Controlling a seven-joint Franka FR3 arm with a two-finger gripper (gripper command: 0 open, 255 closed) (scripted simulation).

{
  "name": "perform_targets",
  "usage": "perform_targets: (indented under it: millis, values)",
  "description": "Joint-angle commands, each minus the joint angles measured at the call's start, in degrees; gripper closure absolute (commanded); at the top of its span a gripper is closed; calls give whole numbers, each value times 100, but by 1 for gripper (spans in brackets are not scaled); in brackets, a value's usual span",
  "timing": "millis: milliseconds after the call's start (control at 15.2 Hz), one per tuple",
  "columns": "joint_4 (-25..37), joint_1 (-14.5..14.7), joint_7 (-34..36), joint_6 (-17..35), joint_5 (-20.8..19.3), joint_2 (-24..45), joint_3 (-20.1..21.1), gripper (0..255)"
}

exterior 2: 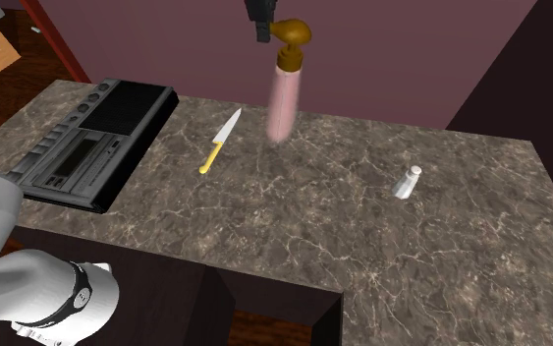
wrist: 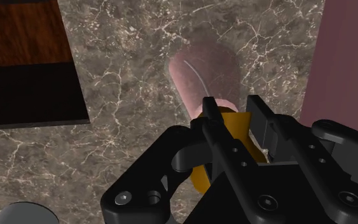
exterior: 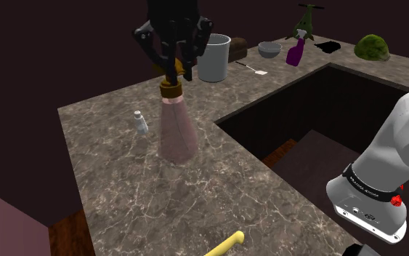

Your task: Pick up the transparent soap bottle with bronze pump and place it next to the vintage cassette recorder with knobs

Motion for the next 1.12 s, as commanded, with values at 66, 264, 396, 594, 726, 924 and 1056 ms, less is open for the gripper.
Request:
perform_targets:
  millis: [66, 264, 396, 594, 726, 924, 1056]
  values:
    - [-628, 11, -45, 33, 417, -725, -23, 255]
    - [-1207, 107, -88, 35, 787, -1407, -87, 255]
    - [-1546, 211, -93, 1, 1007, -1835, -137, 255]
    - [-1993, 401, -61, -96, 1302, -2443, -203, 255]
    - [-2253, 544, -14, -185, 1479, -2827, -237, 255]
    - [-2588, 771, 96, -351, 1725, -3374, -269, 255]
    - [-2776, 932, 196, -479, 1878, -3717, -278, 255]
